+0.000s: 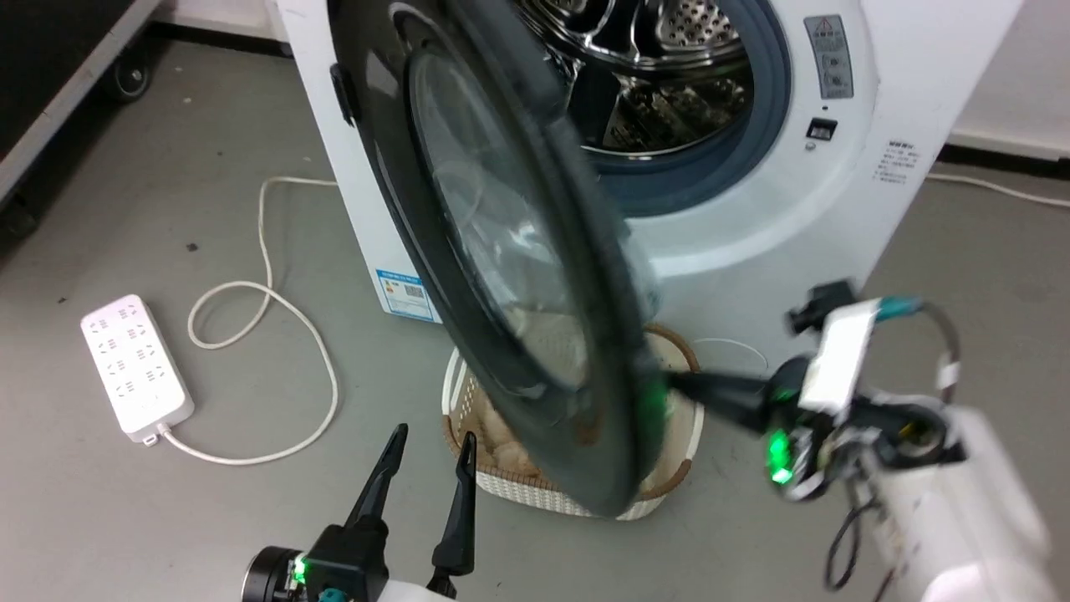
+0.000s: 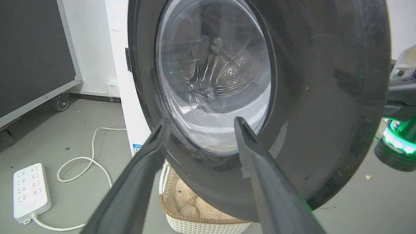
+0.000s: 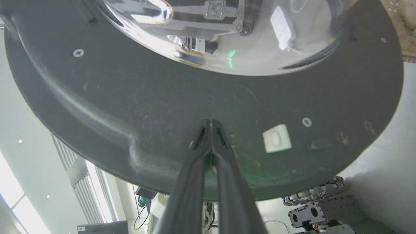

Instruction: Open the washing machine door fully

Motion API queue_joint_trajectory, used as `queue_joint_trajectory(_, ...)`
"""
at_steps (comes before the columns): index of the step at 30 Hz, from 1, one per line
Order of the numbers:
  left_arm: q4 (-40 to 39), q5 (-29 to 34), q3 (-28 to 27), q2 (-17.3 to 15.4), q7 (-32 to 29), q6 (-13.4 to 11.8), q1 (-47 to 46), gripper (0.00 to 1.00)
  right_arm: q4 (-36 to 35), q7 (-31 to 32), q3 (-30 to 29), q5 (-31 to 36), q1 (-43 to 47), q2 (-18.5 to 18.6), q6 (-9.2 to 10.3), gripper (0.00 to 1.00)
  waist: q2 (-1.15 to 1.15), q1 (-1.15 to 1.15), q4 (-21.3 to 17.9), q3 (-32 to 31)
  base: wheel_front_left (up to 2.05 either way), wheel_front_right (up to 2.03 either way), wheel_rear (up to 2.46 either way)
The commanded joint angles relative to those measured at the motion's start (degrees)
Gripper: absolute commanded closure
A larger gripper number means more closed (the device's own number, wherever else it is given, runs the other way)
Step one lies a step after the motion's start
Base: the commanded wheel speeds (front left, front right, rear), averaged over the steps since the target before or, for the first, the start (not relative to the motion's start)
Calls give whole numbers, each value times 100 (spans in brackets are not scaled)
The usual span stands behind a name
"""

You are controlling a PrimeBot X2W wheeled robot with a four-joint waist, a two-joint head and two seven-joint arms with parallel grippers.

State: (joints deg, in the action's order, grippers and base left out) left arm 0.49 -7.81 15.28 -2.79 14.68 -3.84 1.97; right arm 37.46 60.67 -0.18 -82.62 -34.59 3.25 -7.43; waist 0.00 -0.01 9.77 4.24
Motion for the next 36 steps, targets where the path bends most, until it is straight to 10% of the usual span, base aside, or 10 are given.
queue_joint_trajectory(1, 6, -13, -19, -9, 32, 33, 80, 0, -82, -83, 216, -151, 196, -36, -6, 100, 0, 1, 33, -50, 0, 0, 0)
queue_joint_trajectory(15, -169, -50, -454, -9, 32, 93, 242, 0, -771, -1591, 2204, -1201, 854, -36, -6, 99, 0, 1, 127, -295, 0, 0, 0)
queue_joint_trajectory(17, -171, -68, -536, -9, 32, 97, 277, 0, -859, -1946, 2124, -1053, 837, 25, -6, 0, 0, 1, 71, -356, 0, 0, 0)
queue_joint_trajectory(18, -167, -89, -582, -9, 32, 105, 302, 0, -945, -2153, 2072, -936, 845, 97, -6, 0, 0, 1, 33, -394, 0, 0, 0)
queue_joint_trajectory(29, -131, -233, -1071, -9, 32, 269, 387, 0, -2687, -6679, 1885, 4250, 1583, 2158, -6, 0, 0, 1, -770, -647, 0, 0, 0)
queue_joint_trajectory(36, -166, -264, -1215, -9, 32, 282, 550, 0, -3265, -7432, 556, 6605, 2802, 1390, -6, 0, 0, 1, -1031, -678, 0, 0, 0)
